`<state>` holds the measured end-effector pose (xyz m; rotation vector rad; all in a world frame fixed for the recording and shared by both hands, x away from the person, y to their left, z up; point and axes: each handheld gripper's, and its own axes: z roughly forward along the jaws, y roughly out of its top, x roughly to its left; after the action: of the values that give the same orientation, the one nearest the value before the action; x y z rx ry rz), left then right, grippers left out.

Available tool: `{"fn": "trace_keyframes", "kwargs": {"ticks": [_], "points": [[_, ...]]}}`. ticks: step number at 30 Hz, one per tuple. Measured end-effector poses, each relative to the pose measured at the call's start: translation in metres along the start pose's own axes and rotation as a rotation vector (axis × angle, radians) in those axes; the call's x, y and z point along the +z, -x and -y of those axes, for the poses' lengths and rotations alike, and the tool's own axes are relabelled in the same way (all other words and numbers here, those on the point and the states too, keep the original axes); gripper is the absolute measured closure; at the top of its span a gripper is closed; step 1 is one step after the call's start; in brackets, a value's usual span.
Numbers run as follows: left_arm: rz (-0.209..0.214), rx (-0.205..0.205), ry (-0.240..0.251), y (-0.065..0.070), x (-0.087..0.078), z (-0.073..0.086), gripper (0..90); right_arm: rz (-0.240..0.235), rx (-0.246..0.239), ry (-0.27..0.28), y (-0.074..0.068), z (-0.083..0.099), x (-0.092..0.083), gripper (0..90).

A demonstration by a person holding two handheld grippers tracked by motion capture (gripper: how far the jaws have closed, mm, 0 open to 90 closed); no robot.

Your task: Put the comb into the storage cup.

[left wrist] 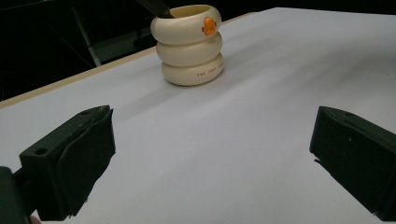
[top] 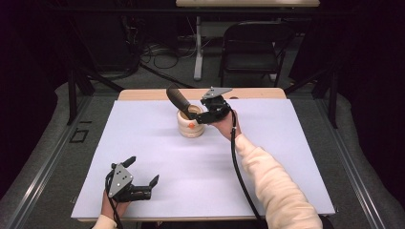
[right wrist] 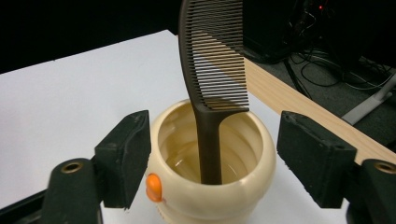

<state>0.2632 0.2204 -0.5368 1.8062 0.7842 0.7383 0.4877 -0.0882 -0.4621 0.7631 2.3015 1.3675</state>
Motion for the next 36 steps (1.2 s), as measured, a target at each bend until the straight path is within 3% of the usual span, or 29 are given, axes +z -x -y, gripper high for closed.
{"fn": "trace_keyframes", "kwargs": {"ticks": [15, 36], "points": [[0.002, -0.002, 0.0, 0.0, 0.001, 0.0, 0.2, -0.047, 0.017, -0.062, 0.002, 0.011, -0.024, 9.7], [0.0, -0.005, 0.0, 0.0, 0.001, 0.0, 0.2, -0.076, 0.043, -0.103, 0.001, 0.044, -0.048, 2.6]]}}
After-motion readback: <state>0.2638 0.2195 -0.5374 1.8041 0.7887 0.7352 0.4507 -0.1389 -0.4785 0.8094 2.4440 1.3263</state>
